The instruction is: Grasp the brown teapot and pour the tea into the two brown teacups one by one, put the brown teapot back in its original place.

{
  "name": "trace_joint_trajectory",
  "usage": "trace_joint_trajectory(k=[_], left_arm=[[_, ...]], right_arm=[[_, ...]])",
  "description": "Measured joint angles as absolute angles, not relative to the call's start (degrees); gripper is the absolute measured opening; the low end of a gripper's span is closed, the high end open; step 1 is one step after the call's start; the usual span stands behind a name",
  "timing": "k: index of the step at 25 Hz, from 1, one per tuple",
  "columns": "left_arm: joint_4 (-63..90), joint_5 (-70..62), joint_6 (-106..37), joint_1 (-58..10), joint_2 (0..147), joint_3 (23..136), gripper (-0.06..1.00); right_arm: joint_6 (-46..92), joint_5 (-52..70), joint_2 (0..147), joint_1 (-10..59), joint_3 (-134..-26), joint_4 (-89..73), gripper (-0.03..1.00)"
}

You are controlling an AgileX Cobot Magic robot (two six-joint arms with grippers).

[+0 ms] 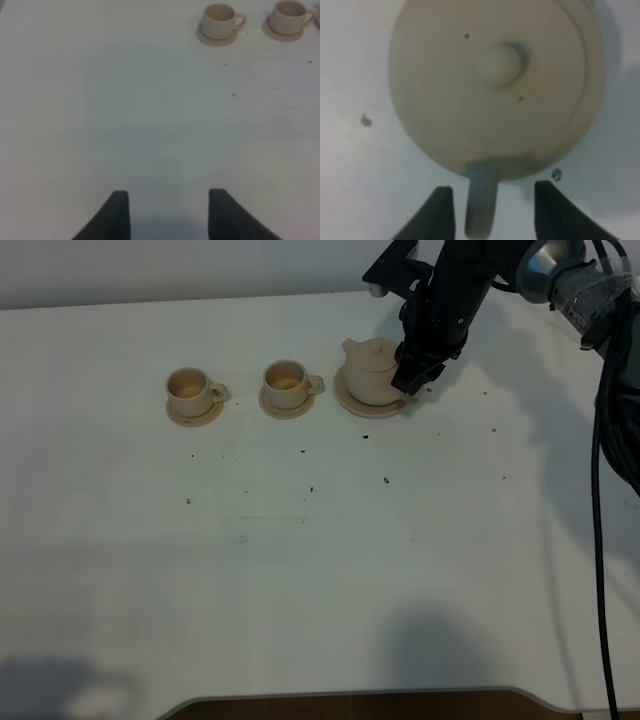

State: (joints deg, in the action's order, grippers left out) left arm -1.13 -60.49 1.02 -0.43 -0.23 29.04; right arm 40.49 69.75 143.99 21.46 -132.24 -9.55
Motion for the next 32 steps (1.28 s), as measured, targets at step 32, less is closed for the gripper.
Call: trace_joint_trajectory(k=[32], left_arm=[[-1.1, -60.5, 1.0, -0.4, -0.2, 29.0, 0.37]], right_arm=[[40.6, 69.0, 144.6, 21.5, -132.2, -9.4, 0.34]])
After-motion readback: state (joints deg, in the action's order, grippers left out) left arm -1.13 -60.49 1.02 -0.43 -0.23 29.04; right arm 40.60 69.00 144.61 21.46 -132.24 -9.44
